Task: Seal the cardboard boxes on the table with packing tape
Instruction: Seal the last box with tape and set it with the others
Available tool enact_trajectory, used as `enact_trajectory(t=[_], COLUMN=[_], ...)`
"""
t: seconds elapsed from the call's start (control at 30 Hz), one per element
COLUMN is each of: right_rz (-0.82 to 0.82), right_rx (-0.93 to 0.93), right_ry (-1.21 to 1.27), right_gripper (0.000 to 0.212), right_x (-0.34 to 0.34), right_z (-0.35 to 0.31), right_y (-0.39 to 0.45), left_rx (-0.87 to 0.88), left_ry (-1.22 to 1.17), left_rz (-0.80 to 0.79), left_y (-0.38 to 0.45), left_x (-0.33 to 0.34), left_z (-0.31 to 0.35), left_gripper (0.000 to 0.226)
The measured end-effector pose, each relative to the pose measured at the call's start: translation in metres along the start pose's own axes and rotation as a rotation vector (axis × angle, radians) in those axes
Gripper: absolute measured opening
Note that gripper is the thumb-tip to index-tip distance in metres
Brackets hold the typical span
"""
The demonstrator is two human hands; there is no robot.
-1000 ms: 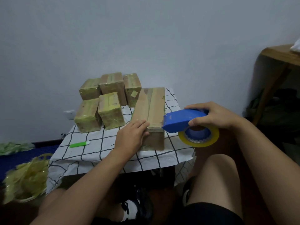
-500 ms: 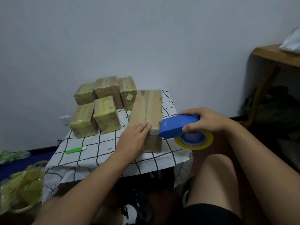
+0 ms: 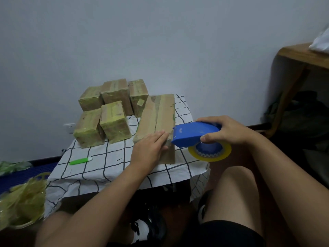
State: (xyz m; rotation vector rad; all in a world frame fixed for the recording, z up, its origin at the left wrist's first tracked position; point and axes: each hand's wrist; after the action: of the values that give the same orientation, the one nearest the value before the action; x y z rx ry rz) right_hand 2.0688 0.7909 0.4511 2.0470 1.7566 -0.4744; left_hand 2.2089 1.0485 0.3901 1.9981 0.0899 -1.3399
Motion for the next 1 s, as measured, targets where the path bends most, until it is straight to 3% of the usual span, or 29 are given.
enact_trajectory(t=[0.27, 0.5, 0.6, 0.73, 0.87, 1.0], right_rz=[-0.015, -0.099, -0.138, -0.278, -0.074, 0.260], right_rx=[0.040, 0.037, 0.096, 0.238, 0.281, 0.265], right_ry=[-0.038, -0.336, -0.354, -0.633, -0.468, -0.262], right_gripper=[0.051, 0.061, 0.059, 0.074, 0.067, 0.064], right_x=[-0.023, -0.004, 0.003, 0.031, 0.018, 0.006], right_z=[0.012, -0.020, -0.035, -0.030, -0.019, -0.009], right_y=[-0.018, 0.005, 0.021, 0.031, 0.016, -0.003], left_rx=[0.019, 0.033, 0.030, 0.040, 0.017, -0.222], left_ry=[0.052, 0.101, 0.106, 0.089, 0.031, -0.120], left_rz=[0.072, 0.060, 0.046, 0.009, -0.129, -0.237], left_y=[0.001, -0.002, 0.000, 0.000, 0.002, 0.015], left_x=[0.006, 0.003, -0.001, 0.000, -0.013, -0.028], left_z=[0.002, 0.004, 0.007, 0.004, 0.003, 0.024], left_gripper=[0.049, 0.053, 0.051, 0.051, 0.055, 0.044])
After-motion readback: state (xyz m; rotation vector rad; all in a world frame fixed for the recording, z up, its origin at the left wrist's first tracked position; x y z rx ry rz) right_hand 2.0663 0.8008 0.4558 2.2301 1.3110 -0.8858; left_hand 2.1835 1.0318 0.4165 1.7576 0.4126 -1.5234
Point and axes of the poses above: each hand's wrist, its own y-axis towards the middle knuckle, its own x-axis out of the palm, z = x × y, and after that the axes turned 11 degrees about y, right-handed
